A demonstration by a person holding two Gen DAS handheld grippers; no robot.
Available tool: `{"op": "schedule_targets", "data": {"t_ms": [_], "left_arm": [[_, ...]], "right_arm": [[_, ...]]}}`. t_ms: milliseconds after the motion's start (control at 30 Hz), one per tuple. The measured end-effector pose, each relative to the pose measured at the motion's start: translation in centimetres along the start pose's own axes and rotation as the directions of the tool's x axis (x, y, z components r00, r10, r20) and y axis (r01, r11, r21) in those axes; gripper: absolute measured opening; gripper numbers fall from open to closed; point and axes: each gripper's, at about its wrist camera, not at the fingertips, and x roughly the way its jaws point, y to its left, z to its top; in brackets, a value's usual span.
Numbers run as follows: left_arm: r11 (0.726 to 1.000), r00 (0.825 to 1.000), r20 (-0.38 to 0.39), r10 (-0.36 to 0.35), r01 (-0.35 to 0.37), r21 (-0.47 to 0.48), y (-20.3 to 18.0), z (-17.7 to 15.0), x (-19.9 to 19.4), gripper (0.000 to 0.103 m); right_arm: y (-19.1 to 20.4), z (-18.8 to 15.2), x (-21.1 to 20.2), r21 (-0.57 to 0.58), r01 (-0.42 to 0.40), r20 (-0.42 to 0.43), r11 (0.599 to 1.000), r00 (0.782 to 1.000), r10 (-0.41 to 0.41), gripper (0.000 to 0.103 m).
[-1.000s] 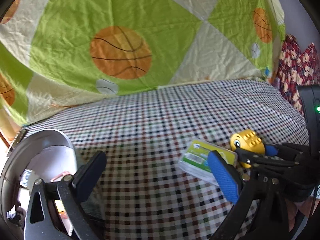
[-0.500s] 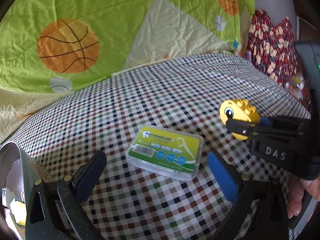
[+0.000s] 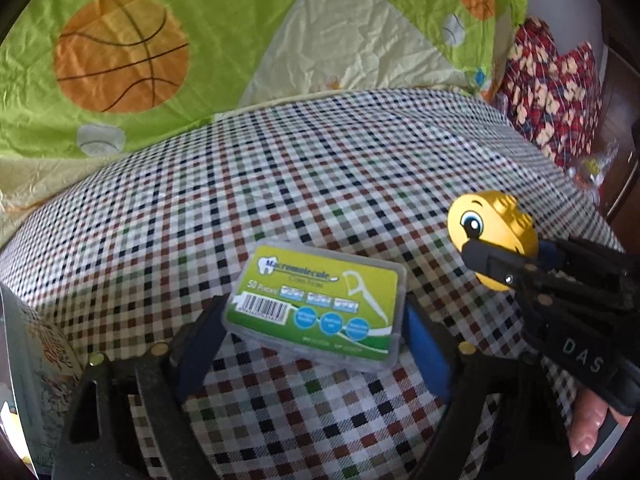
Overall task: Organize rigid objects
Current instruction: 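Lift the floss-pick box and yellow Duplo brick toward the tin with both tools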
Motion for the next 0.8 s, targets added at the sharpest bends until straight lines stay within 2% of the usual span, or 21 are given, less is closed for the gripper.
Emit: {"op": "schedule_targets", "data": {"t_ms": [200, 400, 667, 800], "left_arm": [[0.998, 0.998, 0.051, 0.027, -0.024, -0.054, 1.0, -0.4, -1.0, 0.086], [0.996, 0.992, 0.108, 0.071, -0.066, -0.056, 1.1, -0.6, -2.0, 0.086], [0.987, 0.96, 0.228, 0.161, -0.151, -0.06, 0.6, -1.3, -4.4, 0.086], [0.985, 0.952, 0.252, 0.172, -0.159, -0.074, 0.8, -1.5, -5.0, 0.086]], "right_arm": [[1.0, 0.0, -0.9, -0.035, -0.019, 0.042, 0.999, 0.999, 0.02, 0.034], [1.3, 0.2, -1.3, -0.053, -0.024, 0.053, 0.998, 0.998, 0.027, 0.034], [1.9, 0.1, -2.3, -0.079, -0.019, 0.108, 0.997, 0.994, 0.028, 0.034], [2.5, 0.0, -2.4, -0.099, -0.024, 0.119, 0.995, 0.992, 0.035, 0.034]]}}
